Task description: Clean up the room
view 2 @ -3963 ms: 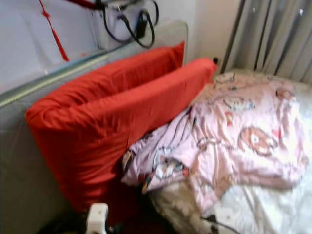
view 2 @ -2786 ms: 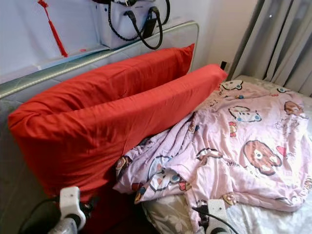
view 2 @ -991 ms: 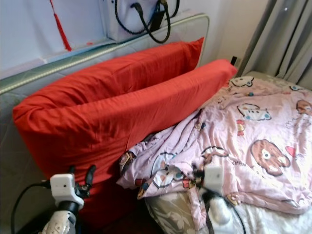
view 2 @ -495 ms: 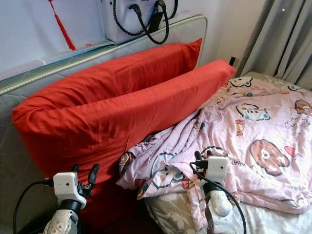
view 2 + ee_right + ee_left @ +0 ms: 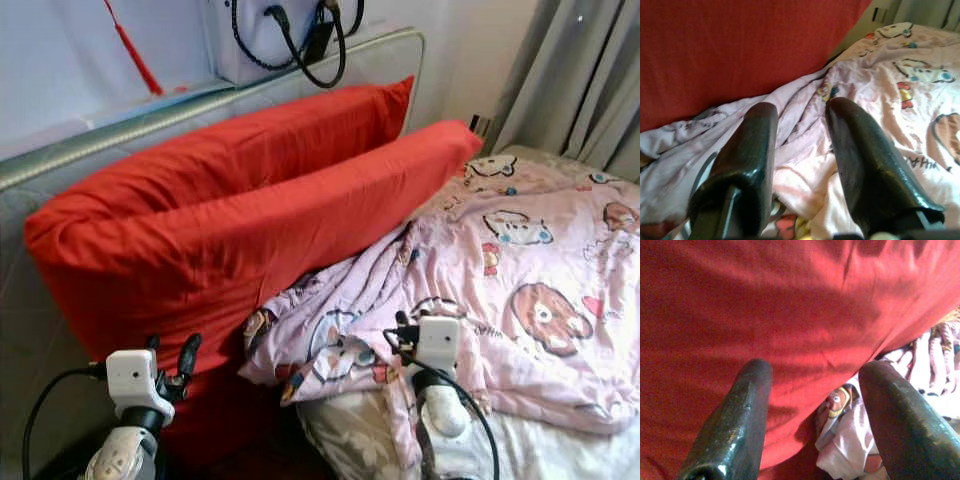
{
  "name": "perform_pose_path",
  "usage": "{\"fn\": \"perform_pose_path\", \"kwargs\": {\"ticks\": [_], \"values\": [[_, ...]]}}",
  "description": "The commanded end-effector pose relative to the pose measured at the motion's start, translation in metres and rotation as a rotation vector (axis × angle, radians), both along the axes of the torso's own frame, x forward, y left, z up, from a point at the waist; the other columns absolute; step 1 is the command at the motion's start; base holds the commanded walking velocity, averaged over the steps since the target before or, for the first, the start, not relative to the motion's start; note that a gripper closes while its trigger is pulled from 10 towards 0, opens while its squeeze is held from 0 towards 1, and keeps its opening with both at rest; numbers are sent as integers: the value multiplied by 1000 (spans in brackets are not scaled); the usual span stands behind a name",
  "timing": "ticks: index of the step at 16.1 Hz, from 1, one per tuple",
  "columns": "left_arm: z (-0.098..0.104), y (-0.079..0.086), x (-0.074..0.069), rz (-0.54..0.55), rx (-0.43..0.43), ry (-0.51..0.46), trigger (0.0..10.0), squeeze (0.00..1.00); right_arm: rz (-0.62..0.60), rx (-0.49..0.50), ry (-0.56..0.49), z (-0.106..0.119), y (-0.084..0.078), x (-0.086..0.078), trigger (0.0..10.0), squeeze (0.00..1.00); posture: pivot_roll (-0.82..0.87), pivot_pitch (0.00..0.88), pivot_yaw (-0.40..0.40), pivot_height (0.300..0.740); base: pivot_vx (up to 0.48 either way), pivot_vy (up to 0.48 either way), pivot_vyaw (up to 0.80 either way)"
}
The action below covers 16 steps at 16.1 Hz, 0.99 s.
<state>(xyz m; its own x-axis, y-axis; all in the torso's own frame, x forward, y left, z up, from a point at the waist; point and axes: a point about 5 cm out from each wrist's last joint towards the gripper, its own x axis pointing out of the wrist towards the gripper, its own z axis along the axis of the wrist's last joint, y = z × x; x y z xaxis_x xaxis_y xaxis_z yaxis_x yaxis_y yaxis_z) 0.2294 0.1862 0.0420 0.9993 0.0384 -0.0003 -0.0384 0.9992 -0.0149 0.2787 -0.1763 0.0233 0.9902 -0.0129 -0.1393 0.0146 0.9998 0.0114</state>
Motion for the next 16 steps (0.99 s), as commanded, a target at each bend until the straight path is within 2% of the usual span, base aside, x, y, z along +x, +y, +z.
{"fn": "perform_pose_path", "kwargs": {"ticks": [1, 16], "values": [[-1, 0, -2, -6, 13, 16, 10000, 0, 5, 8, -18, 3, 3, 1, 10000, 0, 95, 0, -26, 671, 0, 0, 0], [4, -2, 1, -24, 9, 26, 10000, 0, 9, 14, 8, 0, 8, 1, 10000, 0, 100, 0, -20, 671, 0, 0, 0]]}}
